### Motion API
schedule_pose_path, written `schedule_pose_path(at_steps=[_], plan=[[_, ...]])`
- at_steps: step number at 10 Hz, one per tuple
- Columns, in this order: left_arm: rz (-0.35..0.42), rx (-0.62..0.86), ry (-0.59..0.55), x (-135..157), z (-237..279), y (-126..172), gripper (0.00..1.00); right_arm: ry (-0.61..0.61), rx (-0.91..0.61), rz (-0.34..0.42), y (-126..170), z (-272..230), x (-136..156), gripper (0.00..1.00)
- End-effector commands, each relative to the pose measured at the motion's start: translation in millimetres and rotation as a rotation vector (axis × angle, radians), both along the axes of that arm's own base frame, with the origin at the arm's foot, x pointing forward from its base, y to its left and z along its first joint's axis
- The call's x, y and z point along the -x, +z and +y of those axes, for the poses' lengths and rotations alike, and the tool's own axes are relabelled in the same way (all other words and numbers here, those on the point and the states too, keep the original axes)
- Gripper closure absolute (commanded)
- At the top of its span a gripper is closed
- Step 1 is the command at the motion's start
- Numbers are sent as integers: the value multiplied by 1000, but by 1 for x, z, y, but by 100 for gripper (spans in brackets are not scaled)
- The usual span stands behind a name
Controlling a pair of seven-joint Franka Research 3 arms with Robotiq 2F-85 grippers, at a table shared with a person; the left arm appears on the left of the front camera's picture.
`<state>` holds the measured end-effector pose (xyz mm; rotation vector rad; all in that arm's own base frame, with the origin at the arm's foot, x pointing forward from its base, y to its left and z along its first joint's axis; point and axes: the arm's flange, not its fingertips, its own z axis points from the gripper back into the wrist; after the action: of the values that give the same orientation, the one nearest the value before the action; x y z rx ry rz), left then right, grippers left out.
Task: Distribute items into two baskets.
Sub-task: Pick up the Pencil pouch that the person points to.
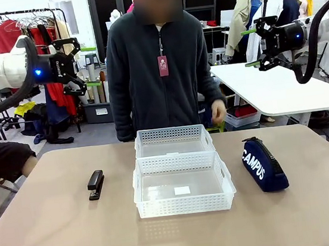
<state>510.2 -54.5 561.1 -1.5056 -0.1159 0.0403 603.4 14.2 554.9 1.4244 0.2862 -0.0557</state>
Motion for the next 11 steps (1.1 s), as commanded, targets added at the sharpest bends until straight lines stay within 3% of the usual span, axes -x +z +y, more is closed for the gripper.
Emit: schedule_pose_path(at_steps=[1,11], plan=[[0,-6,0,2,1,-1,0,0,1,-8,4,0,1,0],[0,-6,0,2,1,-1,0,0,1,-8,4,0,1,0]])
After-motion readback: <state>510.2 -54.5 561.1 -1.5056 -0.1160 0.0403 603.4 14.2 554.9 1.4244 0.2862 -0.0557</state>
